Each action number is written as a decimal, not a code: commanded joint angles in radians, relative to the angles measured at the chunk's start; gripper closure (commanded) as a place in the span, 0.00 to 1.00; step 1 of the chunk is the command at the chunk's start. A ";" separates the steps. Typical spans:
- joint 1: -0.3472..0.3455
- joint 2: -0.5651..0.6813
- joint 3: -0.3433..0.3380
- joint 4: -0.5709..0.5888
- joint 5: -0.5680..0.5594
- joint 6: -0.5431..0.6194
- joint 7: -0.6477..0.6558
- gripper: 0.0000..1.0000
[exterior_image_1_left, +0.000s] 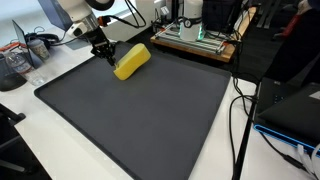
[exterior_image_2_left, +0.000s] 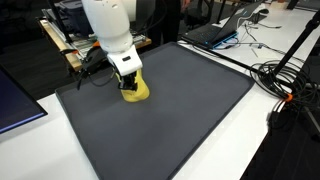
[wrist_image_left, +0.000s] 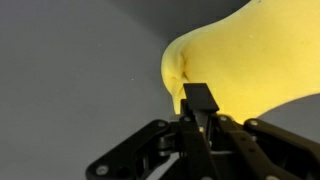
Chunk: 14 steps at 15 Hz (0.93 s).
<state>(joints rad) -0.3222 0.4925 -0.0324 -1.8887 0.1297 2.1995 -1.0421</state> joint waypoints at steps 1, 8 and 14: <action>-0.011 0.105 0.011 -0.006 0.022 0.000 -0.034 0.97; -0.007 0.043 -0.006 0.019 -0.002 -0.084 -0.017 0.97; -0.011 -0.031 -0.015 0.004 0.000 -0.093 -0.025 0.97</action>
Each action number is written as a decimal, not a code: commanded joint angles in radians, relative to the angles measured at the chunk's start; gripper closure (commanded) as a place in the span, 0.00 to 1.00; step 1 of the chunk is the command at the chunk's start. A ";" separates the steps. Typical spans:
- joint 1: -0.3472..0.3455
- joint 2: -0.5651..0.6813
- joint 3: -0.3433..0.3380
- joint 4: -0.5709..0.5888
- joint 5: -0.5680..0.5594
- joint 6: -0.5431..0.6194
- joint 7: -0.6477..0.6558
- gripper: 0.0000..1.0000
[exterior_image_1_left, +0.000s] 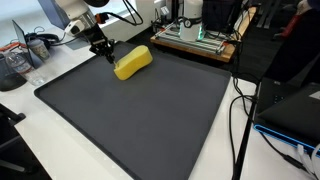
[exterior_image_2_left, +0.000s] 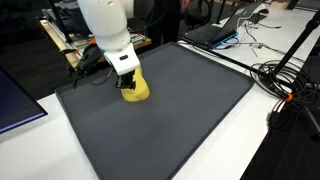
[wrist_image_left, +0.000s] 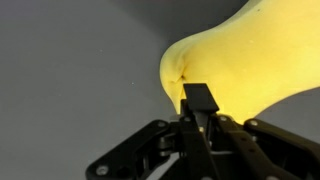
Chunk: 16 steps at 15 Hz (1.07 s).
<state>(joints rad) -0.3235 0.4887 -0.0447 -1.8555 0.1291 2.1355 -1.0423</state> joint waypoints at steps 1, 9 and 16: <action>-0.007 -0.040 -0.005 -0.035 -0.002 -0.025 -0.022 0.97; 0.004 -0.144 -0.016 -0.079 -0.003 -0.037 -0.022 0.97; 0.016 -0.214 -0.023 -0.097 0.001 -0.047 -0.024 0.97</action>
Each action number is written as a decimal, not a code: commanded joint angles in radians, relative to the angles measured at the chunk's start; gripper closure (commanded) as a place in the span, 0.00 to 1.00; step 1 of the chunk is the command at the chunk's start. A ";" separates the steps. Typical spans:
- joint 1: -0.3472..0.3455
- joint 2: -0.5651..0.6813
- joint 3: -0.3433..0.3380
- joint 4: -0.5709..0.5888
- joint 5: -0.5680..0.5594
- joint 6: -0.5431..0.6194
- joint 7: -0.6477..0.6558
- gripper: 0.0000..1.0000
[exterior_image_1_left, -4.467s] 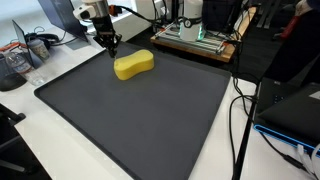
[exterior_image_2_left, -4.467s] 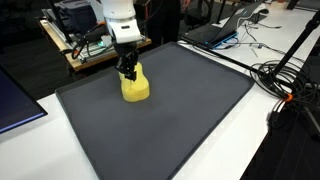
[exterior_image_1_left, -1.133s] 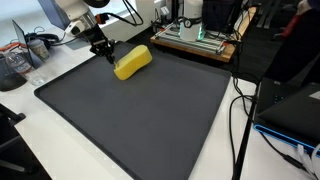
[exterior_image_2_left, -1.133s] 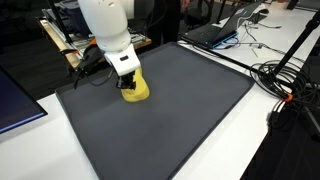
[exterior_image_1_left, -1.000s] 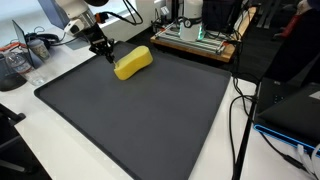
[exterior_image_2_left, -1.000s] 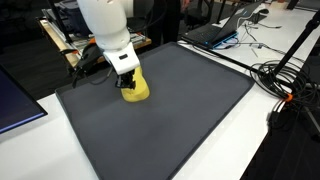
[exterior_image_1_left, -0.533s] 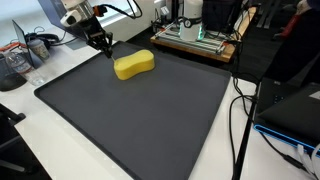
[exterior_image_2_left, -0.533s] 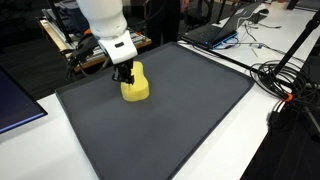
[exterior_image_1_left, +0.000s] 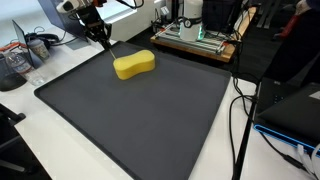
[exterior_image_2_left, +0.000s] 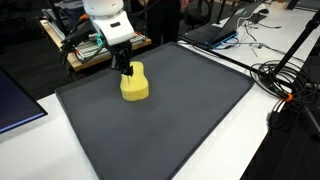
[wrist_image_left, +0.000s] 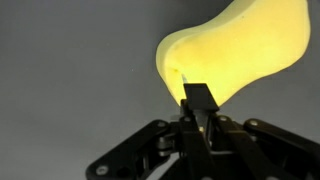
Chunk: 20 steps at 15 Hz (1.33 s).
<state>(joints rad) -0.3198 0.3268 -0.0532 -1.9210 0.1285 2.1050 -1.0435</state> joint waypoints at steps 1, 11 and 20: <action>0.010 -0.054 -0.012 -0.025 0.017 -0.018 -0.027 0.97; -0.031 0.035 -0.020 0.073 0.247 -0.033 -0.006 0.97; -0.077 0.098 -0.032 0.067 0.379 0.061 0.033 0.97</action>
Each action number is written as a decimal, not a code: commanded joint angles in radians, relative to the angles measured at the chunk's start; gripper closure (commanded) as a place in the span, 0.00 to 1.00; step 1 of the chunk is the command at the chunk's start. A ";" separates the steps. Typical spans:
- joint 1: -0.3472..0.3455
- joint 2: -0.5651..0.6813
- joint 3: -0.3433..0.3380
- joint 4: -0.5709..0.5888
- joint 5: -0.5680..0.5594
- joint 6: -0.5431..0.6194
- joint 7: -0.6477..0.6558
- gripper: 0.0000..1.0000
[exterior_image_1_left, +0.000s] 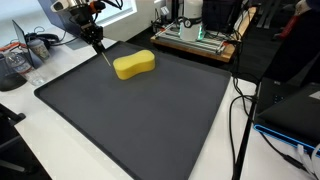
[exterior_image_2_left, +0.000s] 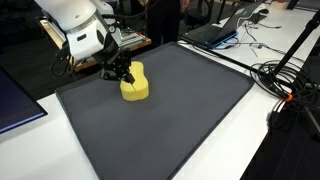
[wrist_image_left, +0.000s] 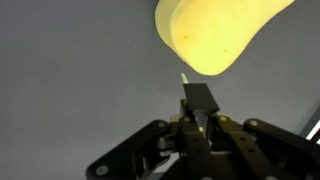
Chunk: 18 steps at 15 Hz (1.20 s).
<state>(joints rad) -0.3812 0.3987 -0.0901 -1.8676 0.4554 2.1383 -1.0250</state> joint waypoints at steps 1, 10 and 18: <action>-0.018 0.032 0.005 0.011 0.060 0.040 0.018 0.97; -0.053 0.044 0.017 -0.071 0.192 0.185 0.033 0.97; -0.094 0.009 0.003 -0.164 0.330 0.208 -0.018 0.97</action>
<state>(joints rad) -0.4568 0.4517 -0.0902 -1.9730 0.7151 2.3239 -1.0039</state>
